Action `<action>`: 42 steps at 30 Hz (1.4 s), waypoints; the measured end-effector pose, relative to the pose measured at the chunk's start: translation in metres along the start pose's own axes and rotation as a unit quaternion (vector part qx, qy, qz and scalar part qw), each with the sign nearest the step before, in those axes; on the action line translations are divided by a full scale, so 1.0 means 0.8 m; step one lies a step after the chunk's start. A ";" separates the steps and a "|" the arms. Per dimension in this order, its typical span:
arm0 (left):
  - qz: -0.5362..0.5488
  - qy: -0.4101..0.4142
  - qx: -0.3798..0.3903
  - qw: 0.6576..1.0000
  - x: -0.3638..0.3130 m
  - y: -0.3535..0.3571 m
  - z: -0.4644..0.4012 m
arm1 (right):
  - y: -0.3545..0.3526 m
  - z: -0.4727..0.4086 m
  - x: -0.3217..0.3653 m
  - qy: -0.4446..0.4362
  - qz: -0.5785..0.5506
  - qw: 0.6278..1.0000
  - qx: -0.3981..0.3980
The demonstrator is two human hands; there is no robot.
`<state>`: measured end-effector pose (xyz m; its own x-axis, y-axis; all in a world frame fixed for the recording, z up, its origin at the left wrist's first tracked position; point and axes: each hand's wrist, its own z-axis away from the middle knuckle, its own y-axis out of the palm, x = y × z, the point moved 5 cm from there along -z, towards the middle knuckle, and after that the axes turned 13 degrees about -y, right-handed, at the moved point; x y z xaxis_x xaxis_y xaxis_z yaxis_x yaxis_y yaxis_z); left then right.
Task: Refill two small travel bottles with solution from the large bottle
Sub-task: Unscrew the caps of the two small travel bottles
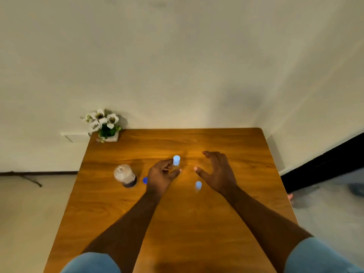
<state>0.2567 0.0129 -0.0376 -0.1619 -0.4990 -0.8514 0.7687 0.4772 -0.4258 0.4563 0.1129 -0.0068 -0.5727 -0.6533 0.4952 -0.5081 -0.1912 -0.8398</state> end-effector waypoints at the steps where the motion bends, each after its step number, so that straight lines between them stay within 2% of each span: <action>1: 0.018 0.014 0.000 1.000 -0.023 -0.011 -0.006 | -0.024 -0.024 0.015 -0.020 0.008 1.000 -0.021; 7: 0.109 0.135 0.024 0.985 -0.181 -0.097 -0.019 | -0.185 -0.160 0.154 -0.143 -0.033 0.985 -0.094; 12: 0.138 0.229 0.034 0.963 -0.316 -0.176 -0.004 | -0.292 -0.236 0.267 -0.151 -0.078 0.981 -0.090; 15: 0.153 0.260 0.062 0.951 -0.386 -0.210 0.019 | -0.338 -0.253 0.318 -0.170 -0.045 0.981 -0.080; 19: 0.167 0.288 0.089 0.939 -0.452 -0.246 0.049 | -0.392 -0.258 0.364 -0.176 -0.014 0.977 -0.123; 26: 0.206 0.317 0.118 0.918 -0.524 -0.276 0.095 | -0.467 -0.251 0.412 -0.193 -0.038 0.958 -0.207; 31: 0.192 0.326 0.092 0.921 -0.554 -0.277 0.112 | -0.499 -0.244 0.421 -0.220 -0.082 0.951 -0.203; 38: 0.162 0.344 0.102 0.919 -0.581 -0.263 0.126 | -0.522 -0.245 0.400 -0.263 -0.159 0.928 -0.211; 42: 0.168 0.341 0.113 0.918 -0.592 -0.256 0.127 | -0.529 -0.251 0.393 -0.288 -0.201 0.921 -0.170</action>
<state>0.2390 0.0778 0.4839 -0.1838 0.2546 -0.9494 0.9421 0.3212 -0.0962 0.3619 0.1355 0.5488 0.0929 -0.8783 0.4690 -0.8325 -0.3269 -0.4473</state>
